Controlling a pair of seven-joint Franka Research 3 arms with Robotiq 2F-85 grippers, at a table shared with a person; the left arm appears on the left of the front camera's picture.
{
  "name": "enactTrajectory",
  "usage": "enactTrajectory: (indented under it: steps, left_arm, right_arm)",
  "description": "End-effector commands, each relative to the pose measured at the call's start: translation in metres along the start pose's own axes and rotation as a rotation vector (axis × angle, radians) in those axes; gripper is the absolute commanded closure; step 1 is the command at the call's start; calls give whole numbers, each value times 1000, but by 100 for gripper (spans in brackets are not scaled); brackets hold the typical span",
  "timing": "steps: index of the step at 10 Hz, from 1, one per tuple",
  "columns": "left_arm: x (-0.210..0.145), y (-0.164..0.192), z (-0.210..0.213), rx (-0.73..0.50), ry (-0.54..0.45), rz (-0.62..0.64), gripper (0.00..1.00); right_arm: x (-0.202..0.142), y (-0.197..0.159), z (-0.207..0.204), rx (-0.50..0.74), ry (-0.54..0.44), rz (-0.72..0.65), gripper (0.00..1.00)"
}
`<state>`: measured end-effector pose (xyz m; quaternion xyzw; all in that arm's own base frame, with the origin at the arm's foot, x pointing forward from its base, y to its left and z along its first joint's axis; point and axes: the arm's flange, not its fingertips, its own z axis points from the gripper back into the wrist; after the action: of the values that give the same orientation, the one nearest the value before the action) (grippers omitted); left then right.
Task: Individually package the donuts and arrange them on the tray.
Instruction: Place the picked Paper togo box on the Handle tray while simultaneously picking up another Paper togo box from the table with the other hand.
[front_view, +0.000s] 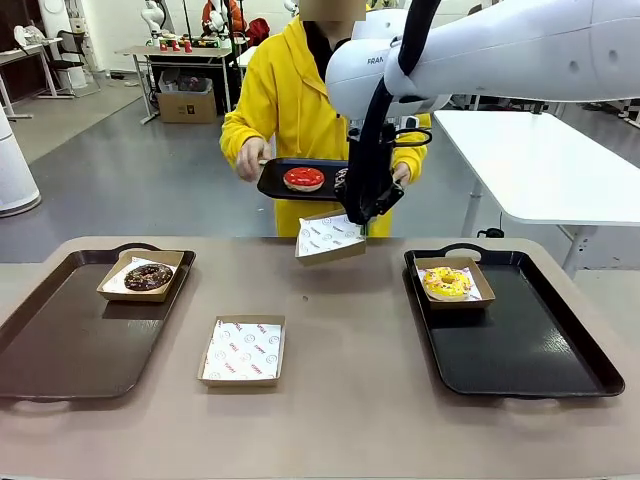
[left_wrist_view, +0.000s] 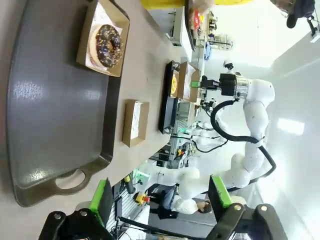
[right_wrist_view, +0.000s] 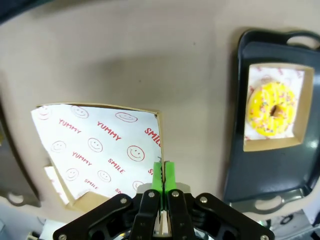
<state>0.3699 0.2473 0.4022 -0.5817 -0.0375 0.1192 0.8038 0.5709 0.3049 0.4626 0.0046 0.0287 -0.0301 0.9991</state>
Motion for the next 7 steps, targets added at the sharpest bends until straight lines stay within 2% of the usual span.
enactTrajectory:
  steps: [1, 3, 4, 5, 7]
  left_arm:
    - [11, 3, -5, 14, -22, 23, 0]
    - [4, 8, -2, 6, -1, 17, 0]
    - [4, 8, -2, 6, -1, 17, 0]
    - [4, 8, -2, 6, -1, 17, 0]
    - [4, 8, -2, 6, -1, 17, 0]
  right_arm:
    - [16, 2, -1, -26, 4, 11, 100]
    - [21, 6, -7, -38, 4, 22, 100]
    - [21, 6, -12, -76, -26, 89, 100]
    - [15, 1, -9, -3, 7, -3, 100]
    - [15, 1, -9, -3, 7, -3, 100]
